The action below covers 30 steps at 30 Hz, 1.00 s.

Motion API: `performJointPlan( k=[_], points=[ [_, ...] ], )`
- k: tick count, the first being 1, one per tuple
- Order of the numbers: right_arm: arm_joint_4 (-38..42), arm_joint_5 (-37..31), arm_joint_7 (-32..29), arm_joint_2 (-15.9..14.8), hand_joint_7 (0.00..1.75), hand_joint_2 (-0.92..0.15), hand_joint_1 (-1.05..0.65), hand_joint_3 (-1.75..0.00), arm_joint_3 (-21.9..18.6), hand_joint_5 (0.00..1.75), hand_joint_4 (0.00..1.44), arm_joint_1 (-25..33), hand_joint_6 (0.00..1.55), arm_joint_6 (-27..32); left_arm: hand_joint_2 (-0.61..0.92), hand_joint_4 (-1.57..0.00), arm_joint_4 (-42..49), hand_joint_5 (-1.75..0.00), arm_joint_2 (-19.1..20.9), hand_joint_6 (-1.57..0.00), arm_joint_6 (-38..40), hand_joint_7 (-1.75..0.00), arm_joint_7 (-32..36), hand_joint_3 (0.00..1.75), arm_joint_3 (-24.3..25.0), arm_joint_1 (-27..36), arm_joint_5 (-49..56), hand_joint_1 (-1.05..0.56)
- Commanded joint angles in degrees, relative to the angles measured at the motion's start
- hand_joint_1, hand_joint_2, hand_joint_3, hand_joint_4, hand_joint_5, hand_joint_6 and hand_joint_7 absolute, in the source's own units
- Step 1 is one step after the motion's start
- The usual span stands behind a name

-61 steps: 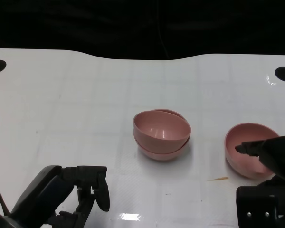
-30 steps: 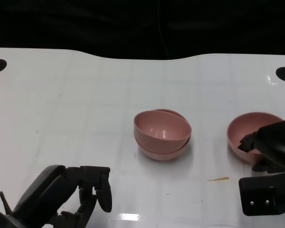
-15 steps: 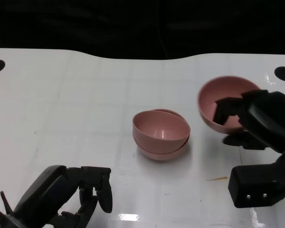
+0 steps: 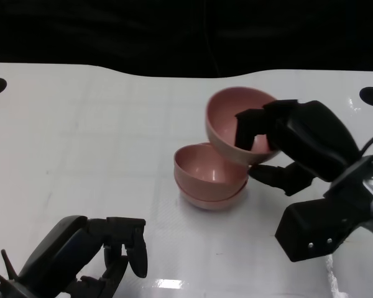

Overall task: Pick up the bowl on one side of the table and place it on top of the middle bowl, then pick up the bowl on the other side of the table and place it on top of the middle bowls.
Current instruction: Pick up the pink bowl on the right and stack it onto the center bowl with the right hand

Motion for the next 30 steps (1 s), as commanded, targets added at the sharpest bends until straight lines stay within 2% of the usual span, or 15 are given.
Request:
performJointPlan(
  k=[1,5,10,17,18,19,21,22,24,25,27,28,30],
  points=[
    [2.44,2.0,0.62,0.89,1.67,-0.33,-0.14,-1.28,0.43,1.75,0.98,-2.17,0.77,-2.31,0.23,-0.88,-0.69,-1.65,0.49,-0.86,0.24,-1.44,-0.3,1.58,0.25,0.16,0.27,0.07],
    [4.62,3.06,2.19,2.05,1.73,-0.34,-0.15,-1.26,1.17,1.75,0.99,-3.44,0.75,-3.93,0.23,-0.88,-0.71,-1.65,0.61,-0.86,0.26,-1.44,-0.5,1.57,0.23,0.18,0.12,0.08],
    [7.42,3.38,3.76,3.92,1.51,-0.27,-0.13,-1.33,2.52,1.75,1.01,-4.95,0.87,-4.49,0.24,-0.88,-0.66,-1.64,0.67,-0.86,0.42,-1.44,-0.53,1.56,0.22,0.24,0.27,0.08],
    [9.97,3.7,5.44,5.38,1.39,-0.27,-0.08,-1.31,3.35,1.75,0.99,-5.69,0.9,-4.33,0.24,-0.88,-0.24,-1.64,0.67,-0.85,-0.04,-1.44,-0.34,1.54,0.15,0.1,0.58,0.08],
    [10.59,4.33,5.92,5.58,1.19,-0.29,-0.08,-1.26,3.35,1.69,0.97,-5.77,0.92,-4.56,0.25,-0.88,-0.18,-1.64,0.7,-0.85,-0.05,-1.44,-0.37,1.54,0.13,0.05,0.61,0.08],
    [11.09,4.86,6.24,5.75,0.9,-0.3,-0.09,-1.17,3.3,1.63,0.92,-5.7,0.94,-4.81,0.25,-0.88,-0.05,-1.64,0.68,-0.85,-0.22,-1.44,-0.32,1.54,0.12,-0.02,0.65,0.08],
    [11.43,4.93,6.56,5.57,0.55,-0.36,-0.11,-0.97,3.39,1.53,0.84,-5.56,0.95,-5.04,0.24,-0.88,-0.02,-1.64,0.66,-0.85,-0.24,-1.44,-0.3,1.54,0.13,-0.05,0.7,0.08],
    [11.46,4.45,6.49,5.24,0.35,-0.41,-0.16,-0.85,3.58,1.2,0.71,-5.55,0.88,-5.16,0.24,-0.88,-0.07,-1.63,0.64,-0.86,-0.19,-1.43,-0.3,1.54,0.15,-0.04,0.73,0.08],
    [11.48,3.32,6.03,4.61,0.14,-0.5,-0.24,-0.7,3.96,0.69,0.65,-5.55,0.82,-5.43,0.24,-0.88,0.06,-1.63,0.69,-0.86,-0.45,-1.43,-0.3,1.54,0.18,-0.1,0.7,0.08],
    [11.28,2.88,5.85,4.36,0.1,-0.54,-0.26,-0.63,4.1,0.57,0.64,-5.47,0.81,-5.41,0.24,-0.89,0.04,-1.63,0.72,-0.86,-0.4,-1.43,-0.36,1.55,0.19,-0.11,0.67,0.08],
    [10.94,2.32,5.61,3.96,0.05,-0.63,-0.29,-0.46,4.24,0.45,0.63,-5.29,0.8,-5.55,0.24,-0.89,-0.1,-1.63,0.75,-0.86,-0.09,-1.44,-0.53,1.55,0.21,-0.05,0.48,0.07],
    [10.72,1.98,5.53,3.74,0.03,-0.7,-0.31,-0.33,4.29,0.46,0.61,-5.2,0.8,-5.65,0.24,-0.88,-0.12,-1.64,0.75,-0.85,-0.01,-1.44,-0.58,1.56,0.22,-0.03,0.38,0.07],
    [10.63,1.45,5.22,3.4,0.02,-0.79,-0.35,-0.19,4.29,0.54,0.56,-5.1,0.8,-6.06,0.24,-0.88,-0.3,-1.64,0.79,-0.85,0.26,-1.44,-0.67,1.55,0.25,0.07,0.35,0.07]
  ],
)
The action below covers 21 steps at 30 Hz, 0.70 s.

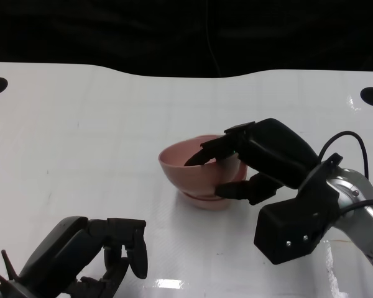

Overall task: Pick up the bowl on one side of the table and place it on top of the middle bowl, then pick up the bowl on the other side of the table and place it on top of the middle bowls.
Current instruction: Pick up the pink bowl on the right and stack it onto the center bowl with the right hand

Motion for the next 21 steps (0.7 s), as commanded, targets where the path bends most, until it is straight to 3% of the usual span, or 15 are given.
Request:
performJointPlan(
  k=[1,10,21],
  points=[
    [-0.77,-0.67,-0.61,-1.57,0.01,-0.81,-0.38,-0.15,-0.15,0.57,0.55,-0.31,0.79,-0.71,0.24,-0.88,-0.23,-1.64,0.77,-0.85,0.07,-1.44,-0.65,1.55,0.25,0.02,-0.18,0.07],
    [-4.12,-2.44,-0.37,-3.52,0.0,-0.91,-0.49,-0.06,-0.65,0.63,0.47,1.6,0.74,1.9,0.26,-0.86,0.14,-1.64,0.97,-0.84,-0.26,-1.44,-0.57,1.54,0.38,0.19,-0.16,0.06],
    [-4.89,-3.32,-1.96,-4.97,0.0,-0.92,-0.48,-0.05,-0.83,0.6,0.44,2.61,0.71,2.63,0.28,-0.83,1.83,-1.67,0.99,-0.81,-1.85,-1.46,-0.21,1.52,0.33,-0.05,-0.11,0.02]
  ],
)
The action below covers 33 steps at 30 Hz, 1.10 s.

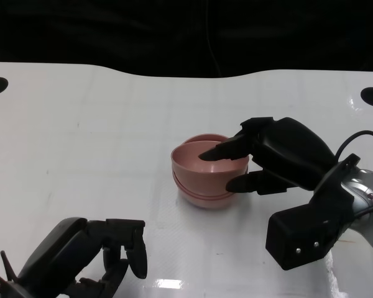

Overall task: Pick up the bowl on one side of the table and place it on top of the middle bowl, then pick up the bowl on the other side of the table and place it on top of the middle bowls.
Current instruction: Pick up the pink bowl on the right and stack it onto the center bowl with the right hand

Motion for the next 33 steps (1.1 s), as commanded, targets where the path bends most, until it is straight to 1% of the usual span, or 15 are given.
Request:
performJointPlan(
  k=[1,7,11,16,19,24,28,33],
  points=[
    [-0.87,0.37,-0.52,-1.08,0.0,-0.92,-0.48,-0.06,-0.71,0.59,0.43,0.86,0.69,0.07,0.28,-0.83,1.01,-1.67,0.71,-0.81,-0.95,-1.46,-0.19,1.52,0.3,-0.12,-0.04,0.02],
    [-3.15,1.54,0.38,-2.51,0.0,-0.92,-0.5,-0.08,-1.32,0.56,0.37,2.14,0.63,-1.73,0.28,-0.82,1.32,-1.67,0.55,-0.8,-0.73,-1.47,-0.32,1.52,0.23,-0.34,-0.26,0.01],
    [-6.74,1.78,2.48,-4.77,0.0,-0.92,-0.51,-0.08,-1.46,0.56,0.34,4.38,0.61,-1.86,0.29,-0.82,1.31,-1.68,0.57,-0.8,-0.8,-1.46,-0.13,1.52,0.25,-0.45,0.15,0.0],
    [-8.17,1.8,3.3,-5.1,0.0,-0.92,-0.51,-0.08,-1.67,0.56,0.33,5.17,0.61,-1.32,0.29,-0.82,1.36,-1.68,0.58,-0.8,-0.9,-1.46,-0.1,1.51,0.26,-0.47,0.19,0.0],
    [-10.85,0.59,2.97,-6.45,0.0,-0.92,-0.52,-0.07,-1.66,0.54,0.28,8.02,0.57,-2.2,0.29,-0.82,1.54,-1.68,0.81,-0.81,-0.9,-1.46,-0.24,1.51,0.34,-0.51,0.15,0.01],
    [-11.39,-0.93,2.38,-6.5,0.01,-0.92,-0.52,-0.07,-1.58,0.54,0.28,9.53,0.58,-2.67,0.29,-0.82,1.91,-1.68,0.86,-0.81,-1.19,-1.45,-0.18,1.5,0.37,-0.6,0.25,0.01],
    [-11.13,-1.53,4.52,-6.95,0.0,-0.92,-0.53,-0.09,-0.85,0.53,0.25,10.34,0.57,-1.93,0.3,-0.82,1.95,-1.68,0.97,-0.8,-1.21,-1.46,-0.21,1.5,0.39,-0.62,0.44,0.0],
    [-10.82,-2.08,4.5,-7.06,0.0,-0.92,-0.51,-0.07,-0.63,0.52,0.27,10.77,0.57,-1.88,0.3,-0.82,2.43,-1.67,0.83,-0.8,-1.67,-1.46,-0.21,1.5,0.37,-0.74,0.08,0.0]
  ],
)
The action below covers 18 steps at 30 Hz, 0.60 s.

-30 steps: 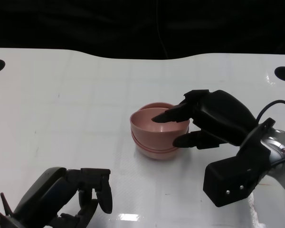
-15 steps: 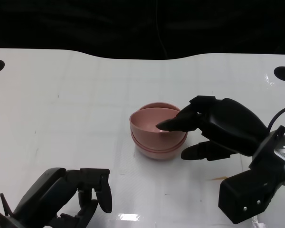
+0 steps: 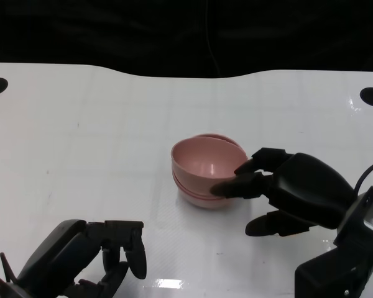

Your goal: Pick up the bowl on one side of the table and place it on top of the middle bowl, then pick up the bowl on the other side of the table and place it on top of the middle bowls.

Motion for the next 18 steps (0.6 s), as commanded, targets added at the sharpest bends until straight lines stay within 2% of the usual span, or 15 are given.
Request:
performJointPlan(
  k=[1,5,6,9,14,18],
  points=[
    [0.01,-0.19,0.32,-1.04,0.0,-0.92,-0.51,-0.07,-0.1,0.52,0.27,0.42,0.57,0.3,0.3,-0.82,0.61,-1.67,0.76,-0.8,-0.66,-1.46,-0.21,1.5,0.37,-0.43,0.02,0.0],
    [0.26,-0.05,-0.42,-0.91,0.0,-0.92,-0.51,-0.07,-0.32,0.52,0.27,0.7,0.57,-0.02,0.3,-0.82,0.55,-1.67,0.74,-0.8,-0.65,-1.46,-0.11,1.5,0.39,-0.42,0.17,0.0],
    [0.13,0.6,-2.53,-0.74,0.0,-0.92,-0.51,-0.07,-1.29,0.51,0.26,1.67,0.56,-1.1,0.3,-0.82,0.64,-1.67,0.77,-0.8,-0.66,-1.46,-0.08,1.5,0.4,-0.46,0.24,0.0],
    [0.12,2.11,-6.7,-0.67,0.01,-0.92,-0.49,-0.08,-3.25,0.63,0.18,3.66,0.52,-4.04,0.3,-0.82,1.02,-1.67,0.78,-0.8,-0.97,-1.46,-0.02,1.49,0.4,-0.61,0.26,0.0],
    [-1.74,4.71,-8.98,-1.06,0.0,-0.92,-0.47,-0.09,-5.98,0.67,0.15,7.17,0.5,-6.91,0.3,-0.81,1.11,-1.68,0.76,-0.79,-0.94,-1.46,0.11,1.5,0.41,-0.69,0.57,-0.01],
    [-3.06,6.2,-11.15,-0.93,0.02,-0.92,-0.44,-0.08,-8.43,0.76,0.13,9.81,0.53,-9.66,0.29,-0.82,1.46,-1.69,0.77,-0.8,-1.13,-1.47,0.08,1.51,0.43,-0.88,0.49,-0.01]
  ],
)
